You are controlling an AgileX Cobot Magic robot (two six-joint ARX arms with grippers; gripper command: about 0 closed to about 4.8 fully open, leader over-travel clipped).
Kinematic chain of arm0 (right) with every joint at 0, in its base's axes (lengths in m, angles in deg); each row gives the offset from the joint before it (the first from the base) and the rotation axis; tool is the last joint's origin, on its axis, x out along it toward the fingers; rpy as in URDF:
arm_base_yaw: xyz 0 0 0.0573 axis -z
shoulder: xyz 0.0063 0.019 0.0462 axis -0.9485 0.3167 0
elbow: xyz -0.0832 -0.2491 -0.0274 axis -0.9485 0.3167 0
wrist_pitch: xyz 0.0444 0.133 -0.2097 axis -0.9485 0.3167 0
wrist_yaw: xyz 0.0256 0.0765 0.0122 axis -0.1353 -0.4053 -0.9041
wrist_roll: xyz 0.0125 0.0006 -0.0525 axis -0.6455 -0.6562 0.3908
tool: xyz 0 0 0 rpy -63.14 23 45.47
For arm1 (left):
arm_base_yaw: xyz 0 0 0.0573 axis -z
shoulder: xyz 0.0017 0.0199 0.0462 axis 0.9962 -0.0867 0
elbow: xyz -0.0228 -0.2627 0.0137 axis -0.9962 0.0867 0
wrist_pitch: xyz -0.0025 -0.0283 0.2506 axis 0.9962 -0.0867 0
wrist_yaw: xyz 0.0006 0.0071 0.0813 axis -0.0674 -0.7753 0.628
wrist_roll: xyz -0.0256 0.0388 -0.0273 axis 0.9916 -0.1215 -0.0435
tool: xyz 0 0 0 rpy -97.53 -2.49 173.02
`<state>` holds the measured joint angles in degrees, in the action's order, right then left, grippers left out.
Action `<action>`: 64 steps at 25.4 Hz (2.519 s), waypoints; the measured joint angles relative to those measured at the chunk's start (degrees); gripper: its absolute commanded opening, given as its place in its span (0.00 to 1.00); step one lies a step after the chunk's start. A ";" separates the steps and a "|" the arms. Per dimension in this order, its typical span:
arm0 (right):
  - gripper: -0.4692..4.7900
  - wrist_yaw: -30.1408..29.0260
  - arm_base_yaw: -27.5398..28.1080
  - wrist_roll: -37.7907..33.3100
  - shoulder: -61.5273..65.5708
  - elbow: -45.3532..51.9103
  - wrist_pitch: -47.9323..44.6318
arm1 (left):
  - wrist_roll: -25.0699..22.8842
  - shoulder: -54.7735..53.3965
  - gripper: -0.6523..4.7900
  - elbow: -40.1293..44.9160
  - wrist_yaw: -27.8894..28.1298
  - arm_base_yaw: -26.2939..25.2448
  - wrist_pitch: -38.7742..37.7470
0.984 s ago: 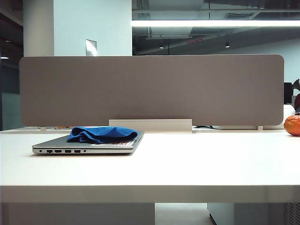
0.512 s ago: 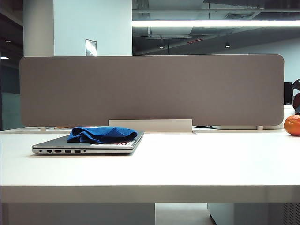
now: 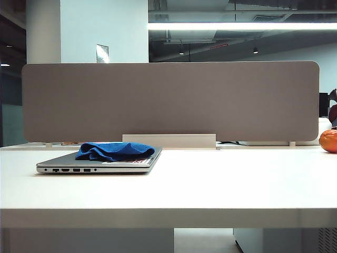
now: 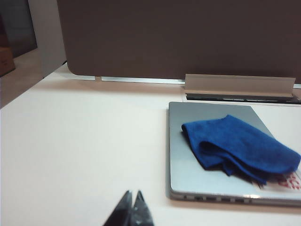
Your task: Pick up the blue rag and put it over the laptop.
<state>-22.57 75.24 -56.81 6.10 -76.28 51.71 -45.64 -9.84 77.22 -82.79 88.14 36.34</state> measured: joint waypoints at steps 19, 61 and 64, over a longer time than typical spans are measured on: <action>0.09 0.00 0.00 0.00 0.00 0.00 0.00 | -2.99 12.63 0.11 6.97 -3.93 -0.72 1.60; 0.09 0.00 0.00 0.00 0.00 0.00 0.00 | -3.82 12.63 0.11 8.22 -3.96 -0.72 0.22; 0.09 0.00 0.00 0.00 0.00 0.00 0.02 | -3.82 12.63 0.11 8.22 -3.96 -0.72 0.20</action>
<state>-22.57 75.24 -56.81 6.10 -76.28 51.74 -49.46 2.79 85.44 -86.74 87.42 36.54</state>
